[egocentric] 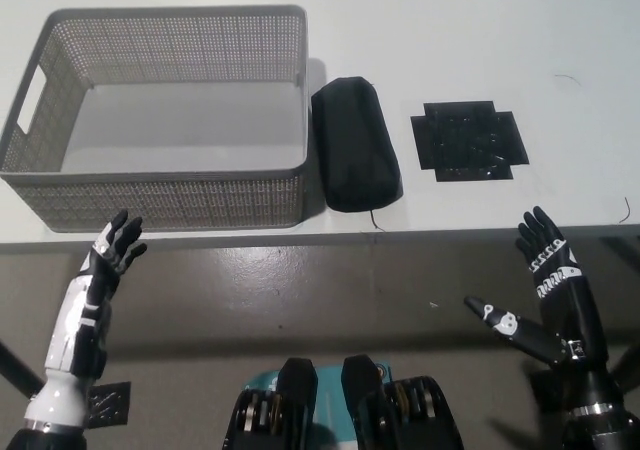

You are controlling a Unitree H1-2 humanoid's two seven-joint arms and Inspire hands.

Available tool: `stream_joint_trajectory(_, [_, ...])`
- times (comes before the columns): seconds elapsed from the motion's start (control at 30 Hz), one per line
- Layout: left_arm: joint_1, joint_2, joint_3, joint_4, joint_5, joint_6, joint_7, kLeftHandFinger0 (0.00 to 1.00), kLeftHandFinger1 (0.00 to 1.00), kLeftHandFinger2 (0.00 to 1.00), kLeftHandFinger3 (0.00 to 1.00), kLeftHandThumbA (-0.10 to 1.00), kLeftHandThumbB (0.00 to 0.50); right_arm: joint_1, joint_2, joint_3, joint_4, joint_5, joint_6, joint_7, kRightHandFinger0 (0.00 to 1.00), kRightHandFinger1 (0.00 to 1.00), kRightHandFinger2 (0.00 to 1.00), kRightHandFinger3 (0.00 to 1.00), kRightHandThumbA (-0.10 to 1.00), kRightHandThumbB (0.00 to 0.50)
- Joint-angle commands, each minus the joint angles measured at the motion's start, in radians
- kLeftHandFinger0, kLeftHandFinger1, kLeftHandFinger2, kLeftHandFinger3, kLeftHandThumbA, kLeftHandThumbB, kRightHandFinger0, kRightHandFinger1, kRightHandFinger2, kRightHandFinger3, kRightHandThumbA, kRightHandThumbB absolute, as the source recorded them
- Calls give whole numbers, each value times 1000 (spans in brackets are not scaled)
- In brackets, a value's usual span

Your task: Use the right hand to push the pencil case on the right hand side to the container on the left side

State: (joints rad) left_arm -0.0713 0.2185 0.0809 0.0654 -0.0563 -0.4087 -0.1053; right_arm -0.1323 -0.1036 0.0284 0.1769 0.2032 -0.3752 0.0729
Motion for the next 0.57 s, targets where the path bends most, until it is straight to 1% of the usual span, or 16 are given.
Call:
stream_joint_trajectory(0.0, [5,15,2,-46,-28,-17,-15,1000,1000,1000,1000,1000,43,-13,7,-14,-26,51,-23,42,1000,1000,1000,1000,1000,151])
stream_joint_trajectory(0.03, [3,17,2,-45,-23,-20,-16,1000,1000,1000,1000,1000,44,-16,6,-17,-24,42,-24,38,1000,1000,1000,1000,1000,165])
stream_joint_trajectory(0.07, [4,19,4,-37,-3,-32,-9,1000,1000,1000,1000,1000,55,-13,8,-17,-26,39,-22,35,1000,1000,1000,1000,1000,162])
stream_joint_trajectory(0.23, [17,17,3,-59,-19,-27,-14,1000,1000,1000,1000,1000,15,-6,7,-16,-42,35,-13,37,1000,1000,1000,1000,1000,154])
stream_joint_trajectory(0.37, [22,17,7,-56,-5,-33,-7,1000,1000,1000,1000,1000,27,-6,9,-18,-42,33,-11,37,1000,1000,1000,1000,1000,160])
stream_joint_trajectory(0.4, [24,15,6,-57,-23,-32,-12,1000,1000,1000,1000,1000,30,-4,8,-18,-44,33,-8,38,1000,1000,1000,1000,1000,182])
stream_joint_trajectory(0.47, [24,17,5,-54,-26,-37,-15,1000,1000,1000,1000,1000,25,-6,9,-19,-38,39,-14,43,1000,1000,1000,1000,1000,176])
stream_joint_trajectory(0.5, [26,16,6,-61,-19,-31,-11,1000,1000,1000,1000,1000,6,-7,9,-20,-38,36,-13,42,1000,1000,1000,1000,1000,185])
stream_joint_trajectory(0.53, [26,15,6,-64,-18,-28,-10,1000,1000,1000,1000,1000,3,-7,9,-20,-38,36,-12,42,1000,1000,1000,1000,1000,187])
